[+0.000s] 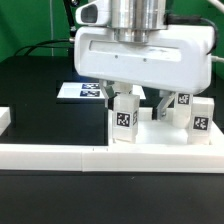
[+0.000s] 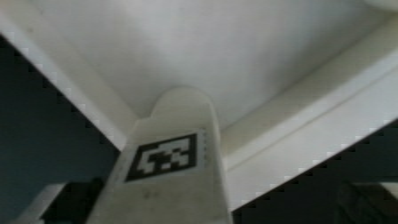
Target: Assemble square table
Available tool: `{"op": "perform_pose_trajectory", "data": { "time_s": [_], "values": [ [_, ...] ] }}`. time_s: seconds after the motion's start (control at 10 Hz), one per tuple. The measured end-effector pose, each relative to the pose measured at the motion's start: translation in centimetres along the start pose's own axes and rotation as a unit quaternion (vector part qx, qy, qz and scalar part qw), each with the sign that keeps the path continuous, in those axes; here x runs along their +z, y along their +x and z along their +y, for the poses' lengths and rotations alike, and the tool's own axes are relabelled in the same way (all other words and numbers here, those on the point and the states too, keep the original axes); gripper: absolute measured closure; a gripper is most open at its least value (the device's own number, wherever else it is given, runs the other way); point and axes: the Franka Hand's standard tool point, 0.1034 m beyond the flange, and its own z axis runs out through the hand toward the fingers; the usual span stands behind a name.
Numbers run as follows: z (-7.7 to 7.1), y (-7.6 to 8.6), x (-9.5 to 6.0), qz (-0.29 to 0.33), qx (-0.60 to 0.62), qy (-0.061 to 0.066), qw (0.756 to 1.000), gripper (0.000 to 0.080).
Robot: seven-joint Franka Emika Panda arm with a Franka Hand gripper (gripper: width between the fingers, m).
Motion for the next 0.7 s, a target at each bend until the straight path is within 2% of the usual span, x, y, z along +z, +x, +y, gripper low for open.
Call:
{"op": "perform_pose_trajectory", "data": {
  "time_s": [0.2,0.5,0.6,0.7],
  "values": [
    [0.32,-0.08,0.24,-0.002,-0.111,-0.004,0.994,0.015],
    [0.38,-0.07,0.28,-0.002,-0.101,-0.004,0.995,0.0159],
    [0.42,-0.05,0.29,-0.002,-0.101,-0.004,0.995,0.0367],
    [0.83,0.18,0.27,-0.001,-0.083,-0.006,0.997,0.0367]
  ]
}}
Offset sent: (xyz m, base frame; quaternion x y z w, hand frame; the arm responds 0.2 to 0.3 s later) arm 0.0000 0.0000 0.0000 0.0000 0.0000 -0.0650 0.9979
